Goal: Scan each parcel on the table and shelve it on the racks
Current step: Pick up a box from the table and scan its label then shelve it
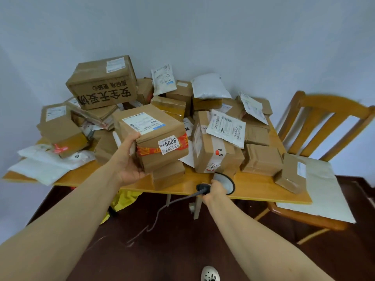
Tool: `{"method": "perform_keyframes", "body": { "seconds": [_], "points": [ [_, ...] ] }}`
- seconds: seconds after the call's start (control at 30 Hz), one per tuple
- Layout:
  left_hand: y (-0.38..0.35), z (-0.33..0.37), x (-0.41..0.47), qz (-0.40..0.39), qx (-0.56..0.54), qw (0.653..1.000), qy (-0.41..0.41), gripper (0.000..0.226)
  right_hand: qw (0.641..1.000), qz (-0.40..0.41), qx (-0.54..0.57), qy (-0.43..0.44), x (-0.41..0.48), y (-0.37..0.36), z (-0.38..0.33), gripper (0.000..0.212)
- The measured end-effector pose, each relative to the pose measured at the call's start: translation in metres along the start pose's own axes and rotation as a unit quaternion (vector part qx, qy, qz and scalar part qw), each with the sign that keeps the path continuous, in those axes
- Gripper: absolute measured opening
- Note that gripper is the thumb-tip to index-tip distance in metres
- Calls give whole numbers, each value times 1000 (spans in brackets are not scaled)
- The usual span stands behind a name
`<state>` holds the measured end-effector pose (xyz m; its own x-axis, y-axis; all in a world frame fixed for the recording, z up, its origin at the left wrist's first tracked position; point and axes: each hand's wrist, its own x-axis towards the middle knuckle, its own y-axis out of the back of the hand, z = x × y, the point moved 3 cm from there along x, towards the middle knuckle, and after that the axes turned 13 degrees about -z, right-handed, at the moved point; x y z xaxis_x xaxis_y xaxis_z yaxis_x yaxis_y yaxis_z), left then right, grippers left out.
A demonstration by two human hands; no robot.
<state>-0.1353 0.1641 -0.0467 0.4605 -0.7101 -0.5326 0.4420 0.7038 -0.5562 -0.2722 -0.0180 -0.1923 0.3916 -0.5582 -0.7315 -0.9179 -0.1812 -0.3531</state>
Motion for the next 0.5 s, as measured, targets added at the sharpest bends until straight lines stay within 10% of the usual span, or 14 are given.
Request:
{"method": "perform_keyframes", "body": {
  "seconds": [0.5],
  "points": [
    [-50, -41, -12, 58, -1, 998, -38, 48, 972, -64, -218, -63, 6, 53, -62, 10]
  ]
}}
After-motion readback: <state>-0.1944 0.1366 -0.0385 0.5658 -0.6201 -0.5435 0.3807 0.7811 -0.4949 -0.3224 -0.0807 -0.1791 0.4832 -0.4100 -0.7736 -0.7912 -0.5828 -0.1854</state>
